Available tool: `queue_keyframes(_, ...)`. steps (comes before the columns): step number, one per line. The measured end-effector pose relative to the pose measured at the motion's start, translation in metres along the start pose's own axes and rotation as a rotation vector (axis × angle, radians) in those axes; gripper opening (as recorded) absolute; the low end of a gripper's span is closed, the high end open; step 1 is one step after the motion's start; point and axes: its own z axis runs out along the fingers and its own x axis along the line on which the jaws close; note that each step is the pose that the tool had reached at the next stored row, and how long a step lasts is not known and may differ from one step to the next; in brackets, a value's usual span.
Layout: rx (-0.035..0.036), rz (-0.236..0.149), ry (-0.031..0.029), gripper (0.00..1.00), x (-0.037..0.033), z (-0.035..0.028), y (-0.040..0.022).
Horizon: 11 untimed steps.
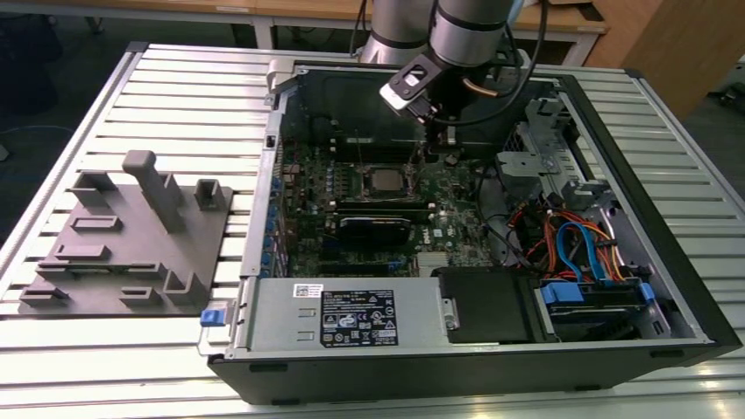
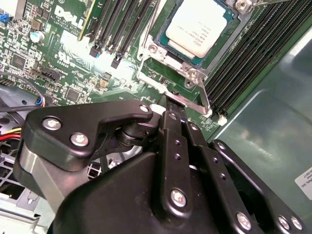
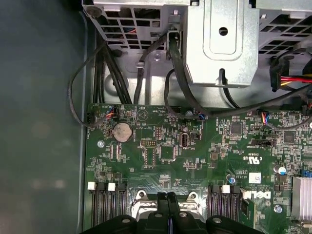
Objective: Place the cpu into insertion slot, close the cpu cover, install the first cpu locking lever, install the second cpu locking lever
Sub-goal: 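Close the cpu cover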
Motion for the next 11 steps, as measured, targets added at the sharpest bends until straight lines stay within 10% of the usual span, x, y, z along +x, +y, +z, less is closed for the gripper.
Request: queue_keyframes(11, 0.0000, 0.000, 0.0000, 0.10, 0.0000, 0.0000, -0.0029)
